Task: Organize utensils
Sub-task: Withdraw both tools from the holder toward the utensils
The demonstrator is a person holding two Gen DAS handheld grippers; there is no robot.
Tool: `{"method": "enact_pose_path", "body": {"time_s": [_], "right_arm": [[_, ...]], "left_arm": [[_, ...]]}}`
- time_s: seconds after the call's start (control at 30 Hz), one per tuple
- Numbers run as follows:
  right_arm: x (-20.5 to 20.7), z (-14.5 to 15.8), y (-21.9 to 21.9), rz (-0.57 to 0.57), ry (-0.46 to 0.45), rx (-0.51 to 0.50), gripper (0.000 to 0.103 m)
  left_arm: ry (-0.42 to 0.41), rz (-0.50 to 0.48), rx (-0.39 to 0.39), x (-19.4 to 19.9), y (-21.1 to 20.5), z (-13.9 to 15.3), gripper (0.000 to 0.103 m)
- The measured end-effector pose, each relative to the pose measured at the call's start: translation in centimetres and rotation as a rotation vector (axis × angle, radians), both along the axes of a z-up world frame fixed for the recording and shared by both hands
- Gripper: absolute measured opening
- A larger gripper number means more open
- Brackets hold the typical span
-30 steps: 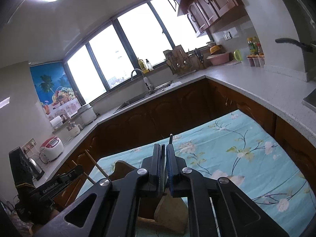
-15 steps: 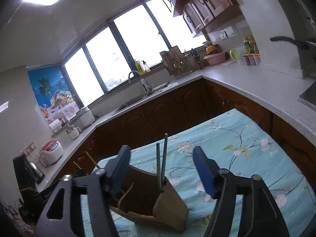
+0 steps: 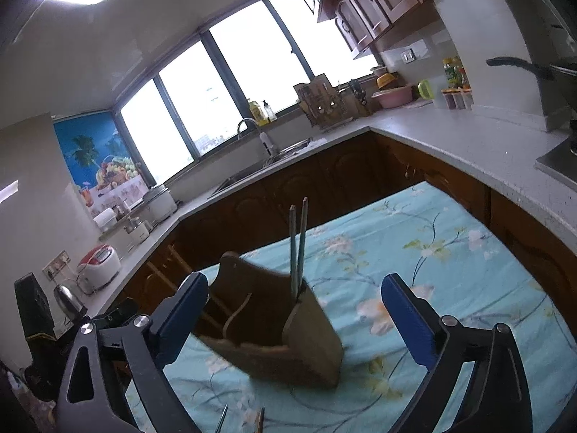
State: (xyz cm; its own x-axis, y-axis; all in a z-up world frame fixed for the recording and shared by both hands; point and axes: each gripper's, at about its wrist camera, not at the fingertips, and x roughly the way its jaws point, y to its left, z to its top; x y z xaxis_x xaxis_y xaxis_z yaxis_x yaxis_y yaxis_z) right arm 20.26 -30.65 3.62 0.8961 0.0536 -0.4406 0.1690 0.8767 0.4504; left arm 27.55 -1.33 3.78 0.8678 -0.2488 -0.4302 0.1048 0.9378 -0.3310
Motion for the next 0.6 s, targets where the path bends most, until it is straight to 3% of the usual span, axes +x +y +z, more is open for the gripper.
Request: {"method": "enact_pose_path", "body": {"time_s": [0.6], "right_arm": [[-5.6, 0.7, 3.8, 0.089, 0.009, -0.027, 0.102]], "left_arm": [[0.014, -0.002, 0.034, -10.0, 2.6, 1.1, 0.093]]}}
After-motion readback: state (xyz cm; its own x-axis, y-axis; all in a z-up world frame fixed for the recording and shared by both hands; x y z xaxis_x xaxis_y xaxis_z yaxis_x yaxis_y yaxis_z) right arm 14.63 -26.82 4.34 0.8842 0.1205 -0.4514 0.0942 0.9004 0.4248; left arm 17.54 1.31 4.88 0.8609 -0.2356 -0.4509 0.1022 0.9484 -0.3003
